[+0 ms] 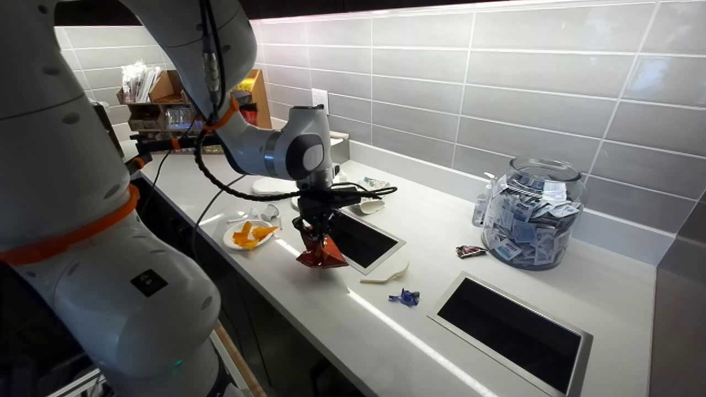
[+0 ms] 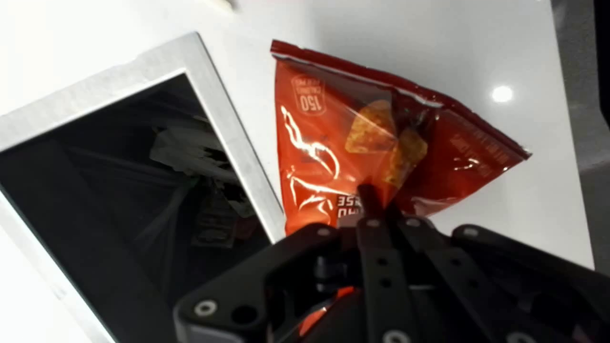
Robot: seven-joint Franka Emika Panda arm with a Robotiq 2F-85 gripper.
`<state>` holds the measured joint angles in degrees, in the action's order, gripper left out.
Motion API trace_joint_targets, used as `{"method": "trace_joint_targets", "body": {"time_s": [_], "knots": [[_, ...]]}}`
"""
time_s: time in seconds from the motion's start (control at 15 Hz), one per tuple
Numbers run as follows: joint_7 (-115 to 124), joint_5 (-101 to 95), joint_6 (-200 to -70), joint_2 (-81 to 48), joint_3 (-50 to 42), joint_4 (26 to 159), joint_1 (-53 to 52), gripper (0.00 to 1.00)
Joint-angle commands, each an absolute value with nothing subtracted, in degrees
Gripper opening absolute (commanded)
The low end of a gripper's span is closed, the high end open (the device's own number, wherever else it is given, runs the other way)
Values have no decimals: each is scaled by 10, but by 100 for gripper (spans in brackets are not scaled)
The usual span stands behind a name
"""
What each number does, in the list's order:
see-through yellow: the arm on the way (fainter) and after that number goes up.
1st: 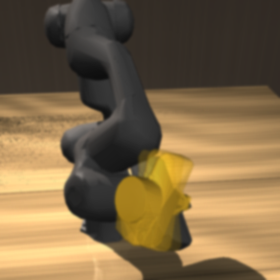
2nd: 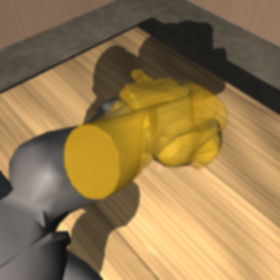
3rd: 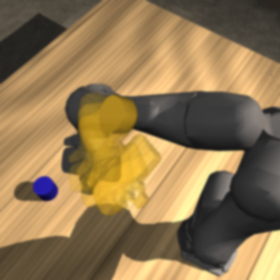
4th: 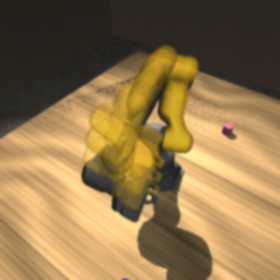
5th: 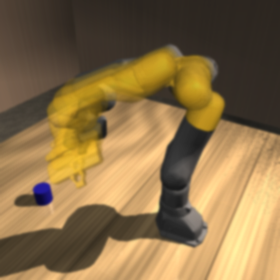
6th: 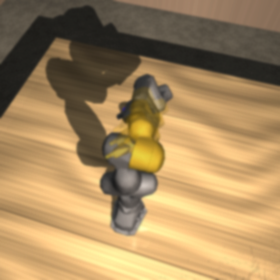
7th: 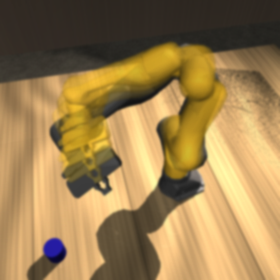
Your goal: Empty the packet of doritos into the trash can on the left
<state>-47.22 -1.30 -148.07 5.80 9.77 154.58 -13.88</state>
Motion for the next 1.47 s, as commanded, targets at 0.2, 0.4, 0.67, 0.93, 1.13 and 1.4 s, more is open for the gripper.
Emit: {"method": "trace_joint_targets", "body": {"time_s": [0.2,0.4,0.67,0.93,1.13,1.4], "knots": [[-314,-197,-1316,81,116,1454,-120,0],[-303,-252,-1254,57,122,1409,-125,0],[-318,-250,-1245,62,118,1407,-128,1],[-318,-276,-1214,43,127,1387,-132,0],[-338,-328,-1151,23,143,1359,-142,0],[-353,-401,-1075,1,164,1328,-158,0]]}}
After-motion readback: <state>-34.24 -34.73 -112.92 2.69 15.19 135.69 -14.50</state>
